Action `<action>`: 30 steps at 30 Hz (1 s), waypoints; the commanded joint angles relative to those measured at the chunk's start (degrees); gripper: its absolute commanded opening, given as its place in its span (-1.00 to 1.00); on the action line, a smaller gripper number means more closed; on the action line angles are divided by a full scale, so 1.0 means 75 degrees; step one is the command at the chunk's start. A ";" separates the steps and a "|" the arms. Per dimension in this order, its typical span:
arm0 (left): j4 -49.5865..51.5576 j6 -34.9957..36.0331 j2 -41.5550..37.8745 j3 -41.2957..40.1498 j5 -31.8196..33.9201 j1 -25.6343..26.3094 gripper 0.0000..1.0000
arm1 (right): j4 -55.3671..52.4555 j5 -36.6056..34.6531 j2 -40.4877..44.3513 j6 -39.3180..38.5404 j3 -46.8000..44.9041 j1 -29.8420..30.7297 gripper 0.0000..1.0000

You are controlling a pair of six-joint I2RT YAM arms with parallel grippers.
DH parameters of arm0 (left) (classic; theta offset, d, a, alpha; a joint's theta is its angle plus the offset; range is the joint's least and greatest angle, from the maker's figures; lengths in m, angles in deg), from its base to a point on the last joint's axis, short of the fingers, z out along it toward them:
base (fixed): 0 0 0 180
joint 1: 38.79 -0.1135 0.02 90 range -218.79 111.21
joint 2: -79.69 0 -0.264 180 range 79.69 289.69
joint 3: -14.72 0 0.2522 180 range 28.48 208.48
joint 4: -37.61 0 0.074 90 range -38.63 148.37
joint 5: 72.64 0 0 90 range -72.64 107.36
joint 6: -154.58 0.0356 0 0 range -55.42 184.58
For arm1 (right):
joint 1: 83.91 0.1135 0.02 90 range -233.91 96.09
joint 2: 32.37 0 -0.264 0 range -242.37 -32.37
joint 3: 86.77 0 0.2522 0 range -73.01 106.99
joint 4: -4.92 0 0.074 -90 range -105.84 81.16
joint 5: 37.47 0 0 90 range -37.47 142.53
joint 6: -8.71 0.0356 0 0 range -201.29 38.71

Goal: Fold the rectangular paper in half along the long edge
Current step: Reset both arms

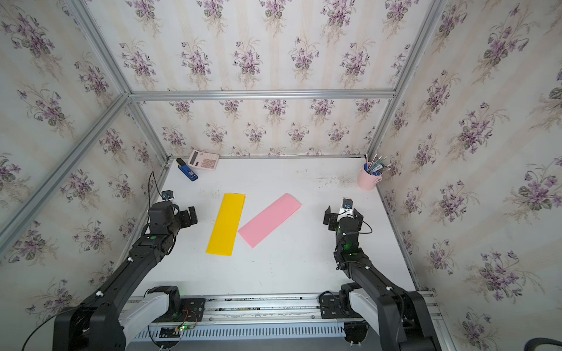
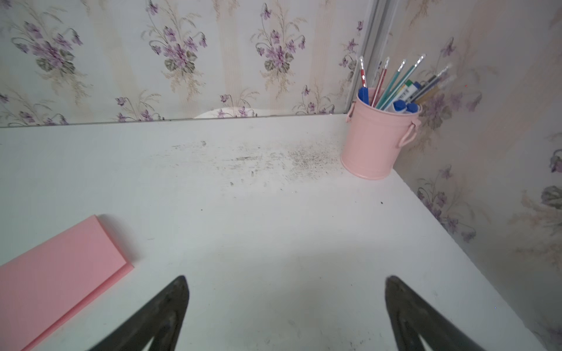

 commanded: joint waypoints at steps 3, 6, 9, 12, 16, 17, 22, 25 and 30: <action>-0.3018 -0.0175 0.1556 -0.0227 -0.0679 -0.0173 1.00 | 0.3791 0.0376 -0.1698 0.0248 -0.0407 -0.0266 1.00; -0.3323 0.0435 0.2437 0.0215 -0.1156 -0.0216 1.00 | 0.5151 0.0667 -0.2801 0.0243 -0.0389 -0.0463 1.00; -0.3652 0.0679 0.2998 0.0316 -0.1735 -0.0269 1.00 | 0.6619 0.1581 -0.3864 0.0027 -0.0542 -0.0614 1.00; -0.5116 0.1125 0.3396 -0.0325 -0.1521 0.0184 1.00 | 0.5499 0.2433 -0.3580 -0.0245 -0.0242 -0.0626 1.00; -0.5350 0.1143 0.3216 -0.0540 -0.1991 0.0067 1.00 | 0.4998 0.2853 -0.3600 -0.0423 0.0079 -0.0638 1.00; -0.5294 0.1155 0.3177 -0.0575 -0.2004 0.0055 1.00 | 0.5057 0.2810 -0.3613 -0.0364 0.0057 -0.0659 1.00; -0.5043 0.1195 0.3244 -0.0385 -0.2046 0.0083 1.00 | 0.4846 0.2770 -0.3498 -0.0341 0.0067 -0.0661 1.00; -0.5010 0.1245 0.3273 -0.0354 -0.2089 0.0096 1.00 | 0.5171 0.2742 -0.3545 -0.0336 -0.0063 -0.0661 1.00; -0.4979 0.1351 0.3321 -0.0304 -0.2286 0.0108 1.00 | 0.5336 0.2488 -0.3563 -0.0236 -0.0138 -0.0661 1.00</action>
